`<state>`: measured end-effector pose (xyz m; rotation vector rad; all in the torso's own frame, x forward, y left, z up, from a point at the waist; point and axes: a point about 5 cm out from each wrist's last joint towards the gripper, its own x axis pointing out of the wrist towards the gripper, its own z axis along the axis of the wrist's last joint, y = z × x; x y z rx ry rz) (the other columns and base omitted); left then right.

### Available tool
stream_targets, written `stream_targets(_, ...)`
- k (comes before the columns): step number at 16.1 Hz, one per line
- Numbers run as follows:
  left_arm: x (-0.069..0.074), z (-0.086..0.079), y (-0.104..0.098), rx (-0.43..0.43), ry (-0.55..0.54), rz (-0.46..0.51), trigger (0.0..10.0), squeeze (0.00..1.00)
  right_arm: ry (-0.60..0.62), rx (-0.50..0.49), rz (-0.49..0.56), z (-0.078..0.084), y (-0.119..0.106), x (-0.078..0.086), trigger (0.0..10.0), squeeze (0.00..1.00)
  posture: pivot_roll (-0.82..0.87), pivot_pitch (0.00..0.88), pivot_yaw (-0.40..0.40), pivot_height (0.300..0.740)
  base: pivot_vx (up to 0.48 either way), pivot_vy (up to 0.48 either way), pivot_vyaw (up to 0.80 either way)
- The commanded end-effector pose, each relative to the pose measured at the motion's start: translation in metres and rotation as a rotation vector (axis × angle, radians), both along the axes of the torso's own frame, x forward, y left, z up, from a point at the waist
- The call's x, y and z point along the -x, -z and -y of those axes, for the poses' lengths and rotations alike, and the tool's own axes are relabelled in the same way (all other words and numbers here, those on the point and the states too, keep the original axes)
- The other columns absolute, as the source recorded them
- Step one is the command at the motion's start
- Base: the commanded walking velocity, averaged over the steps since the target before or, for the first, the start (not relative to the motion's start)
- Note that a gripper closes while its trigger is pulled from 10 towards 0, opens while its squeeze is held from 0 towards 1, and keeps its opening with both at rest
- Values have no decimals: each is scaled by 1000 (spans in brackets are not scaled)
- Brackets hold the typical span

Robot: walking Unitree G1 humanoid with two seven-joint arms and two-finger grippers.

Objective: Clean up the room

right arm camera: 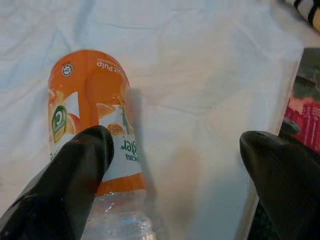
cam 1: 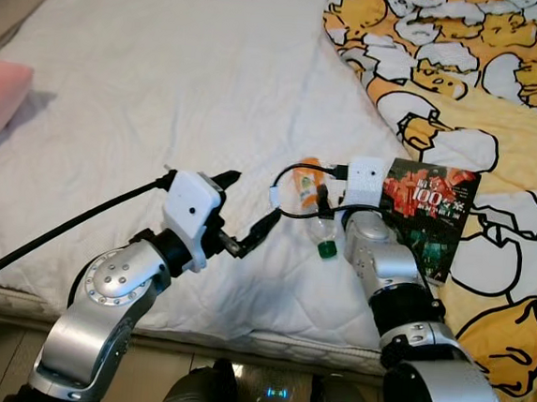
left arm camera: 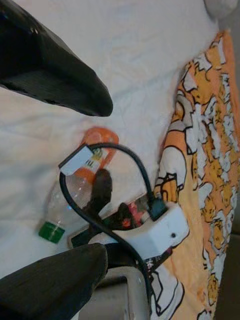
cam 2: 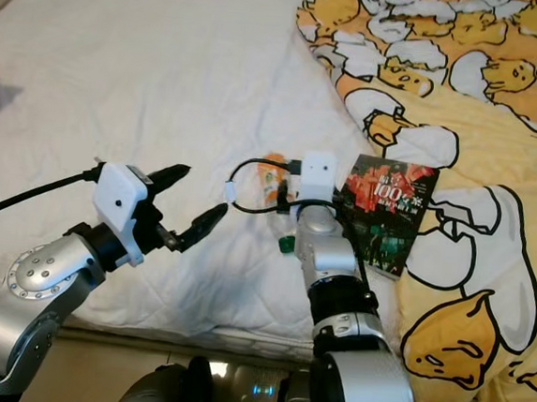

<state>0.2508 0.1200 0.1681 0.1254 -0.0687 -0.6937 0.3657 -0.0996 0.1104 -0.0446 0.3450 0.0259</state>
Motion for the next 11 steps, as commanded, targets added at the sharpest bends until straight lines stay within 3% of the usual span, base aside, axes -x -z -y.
stream_targets(1, 3, 1, 0, -12, 7, -2, 10000, 0, -19, 17, 27, -6, -1, 3, 10000, 0, -88, 249, 97, 731, 0, 0, 0)
stream_targets(6, 9, 10, 1, -11, 48, -14, 10000, 0, -45, -49, 76, -17, -14, 9, 10000, 0, -87, 250, 93, 731, 0, 0, 0)
stream_targets(7, 10, 11, 2, -14, 50, -17, 10000, 0, -58, -35, 139, -19, -27, 12, 10000, 0, -87, 249, 93, 731, 0, 0, 0)
stream_targets(11, 16, 20, 5, -22, 115, -38, 10000, 0, -44, -80, -42, -20, 0, 18, 10000, 0, -86, 248, 93, 731, 0, 0, 0)
